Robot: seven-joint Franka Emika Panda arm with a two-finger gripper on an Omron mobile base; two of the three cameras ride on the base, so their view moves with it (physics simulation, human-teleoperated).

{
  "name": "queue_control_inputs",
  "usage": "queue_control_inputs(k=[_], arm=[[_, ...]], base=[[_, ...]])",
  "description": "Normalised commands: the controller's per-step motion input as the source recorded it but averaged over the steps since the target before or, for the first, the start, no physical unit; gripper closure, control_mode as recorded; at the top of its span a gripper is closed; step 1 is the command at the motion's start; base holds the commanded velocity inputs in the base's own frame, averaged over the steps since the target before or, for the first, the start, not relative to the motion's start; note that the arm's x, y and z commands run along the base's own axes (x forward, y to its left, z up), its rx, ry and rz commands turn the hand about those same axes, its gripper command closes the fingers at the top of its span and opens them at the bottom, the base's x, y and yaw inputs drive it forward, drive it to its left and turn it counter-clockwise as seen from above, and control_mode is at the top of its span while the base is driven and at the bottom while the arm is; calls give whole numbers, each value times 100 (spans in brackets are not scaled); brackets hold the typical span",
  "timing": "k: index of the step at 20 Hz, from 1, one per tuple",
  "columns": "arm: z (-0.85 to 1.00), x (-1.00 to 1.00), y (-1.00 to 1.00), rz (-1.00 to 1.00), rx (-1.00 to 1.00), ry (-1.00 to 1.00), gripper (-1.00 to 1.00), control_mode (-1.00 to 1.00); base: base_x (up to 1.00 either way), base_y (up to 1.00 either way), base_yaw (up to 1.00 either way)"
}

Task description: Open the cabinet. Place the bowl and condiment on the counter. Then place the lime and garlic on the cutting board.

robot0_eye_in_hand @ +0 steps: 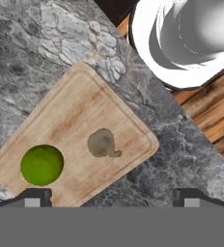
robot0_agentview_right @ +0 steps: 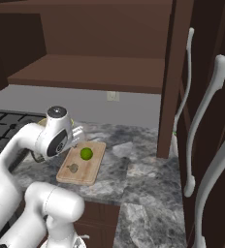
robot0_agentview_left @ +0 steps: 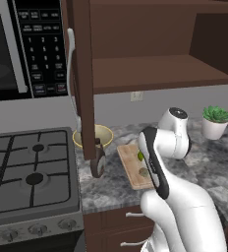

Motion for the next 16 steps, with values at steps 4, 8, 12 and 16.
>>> queue_control_inputs(k=[4,8,12,16], arm=[[40,-30,-3,-9,4,-5,-100,-100],[23,-31,0,-8,2,-10,-100,-100],[36,-33,0,-6,0,-12,-100,-100],[45,-36,-1,-6,1,-9,-100,-100]], base=[[0,0,0],[0,0,0],[0,0,0],[0,0,0]])
